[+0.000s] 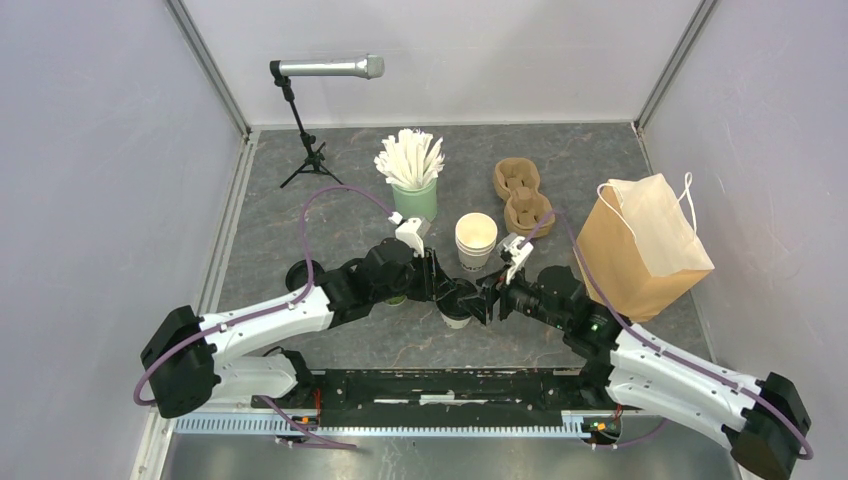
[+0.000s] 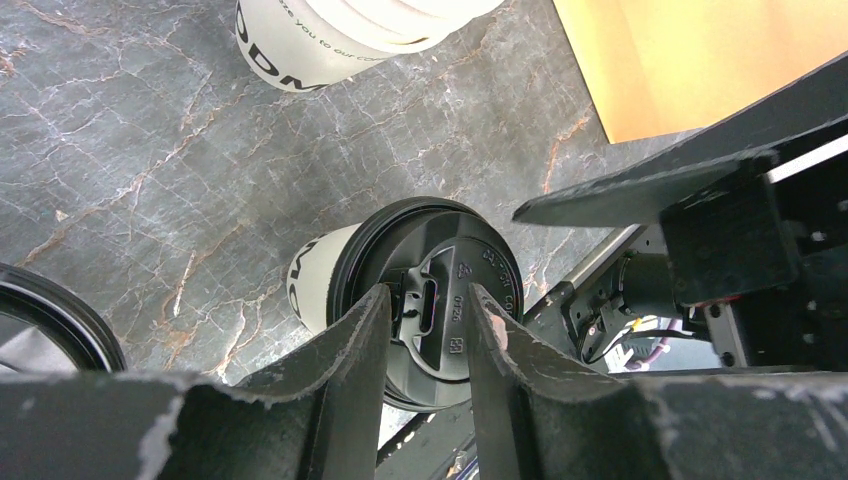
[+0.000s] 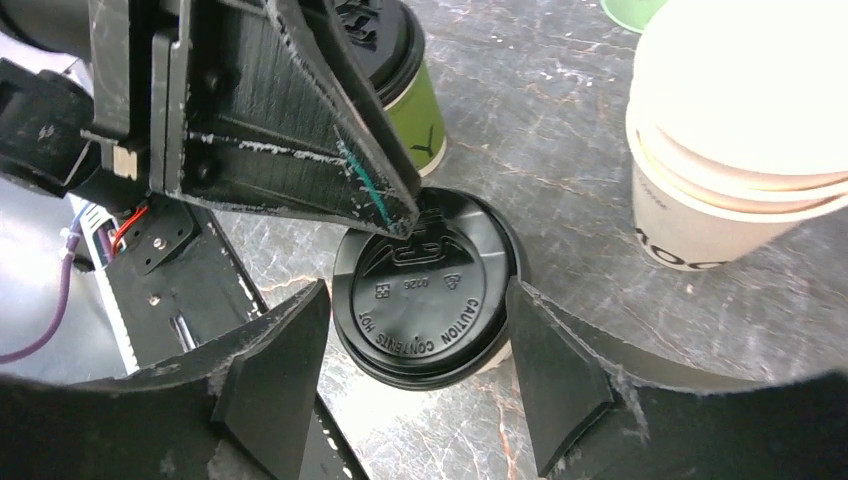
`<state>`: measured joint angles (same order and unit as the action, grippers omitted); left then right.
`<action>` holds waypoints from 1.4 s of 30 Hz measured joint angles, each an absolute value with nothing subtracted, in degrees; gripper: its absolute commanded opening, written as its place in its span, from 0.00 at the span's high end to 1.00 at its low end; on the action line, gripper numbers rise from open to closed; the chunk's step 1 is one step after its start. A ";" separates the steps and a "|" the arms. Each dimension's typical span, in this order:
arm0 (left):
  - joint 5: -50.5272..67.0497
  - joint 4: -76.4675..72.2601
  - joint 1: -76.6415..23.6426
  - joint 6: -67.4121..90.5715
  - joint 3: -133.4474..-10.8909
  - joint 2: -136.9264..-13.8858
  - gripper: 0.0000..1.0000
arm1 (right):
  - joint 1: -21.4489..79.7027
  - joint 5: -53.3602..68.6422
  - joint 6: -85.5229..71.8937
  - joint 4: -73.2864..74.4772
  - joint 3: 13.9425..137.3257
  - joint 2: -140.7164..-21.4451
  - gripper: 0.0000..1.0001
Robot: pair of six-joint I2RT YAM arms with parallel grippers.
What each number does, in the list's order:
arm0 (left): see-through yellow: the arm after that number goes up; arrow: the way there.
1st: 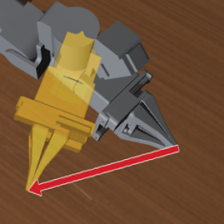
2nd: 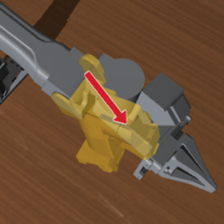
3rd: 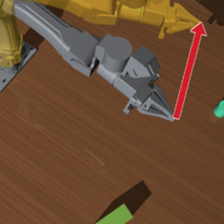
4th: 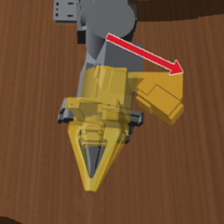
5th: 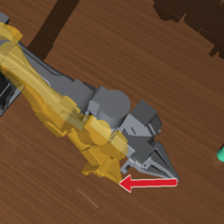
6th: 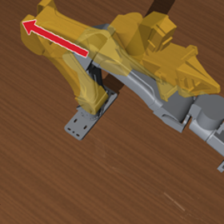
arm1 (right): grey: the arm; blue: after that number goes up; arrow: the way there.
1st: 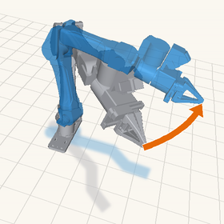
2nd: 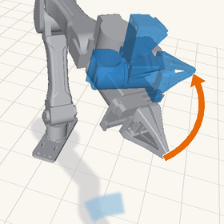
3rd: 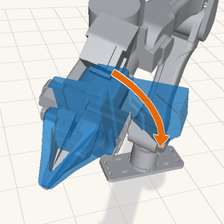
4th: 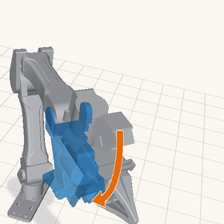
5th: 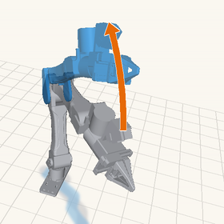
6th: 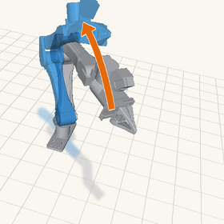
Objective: Pack the takeout coffee
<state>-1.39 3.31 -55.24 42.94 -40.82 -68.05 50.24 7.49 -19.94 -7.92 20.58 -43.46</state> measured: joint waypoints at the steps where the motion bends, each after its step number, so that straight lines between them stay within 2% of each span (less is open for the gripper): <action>1: -1.39 3.31 -55.24 42.94 -40.82 -68.03 0.58 | 50.24 6.72 -20.38 -5.85 21.85 -43.24 0.20; 4: -1.39 3.36 -55.24 42.94 -40.82 -67.92 0.58 | 50.24 3.77 -22.70 -1.13 23.81 -41.28 0.13; 11: -1.41 3.79 -55.24 42.94 -40.82 -67.64 0.58 | 50.24 -4.45 -32.47 7.01 24.05 -36.16 0.16; 33: -1.15 2.35 -55.24 42.96 -39.92 -67.40 0.58 | 50.19 1.52 -42.33 -4.93 16.40 -43.13 0.24; 42: -0.84 1.89 -55.27 43.00 -39.66 -67.40 0.59 | 50.19 3.09 -44.10 -11.79 11.53 -41.36 0.37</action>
<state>-0.84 1.89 -55.27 43.00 -39.66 -67.40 50.19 3.09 -44.10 -11.79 11.53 -41.36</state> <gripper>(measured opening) 0.415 0.671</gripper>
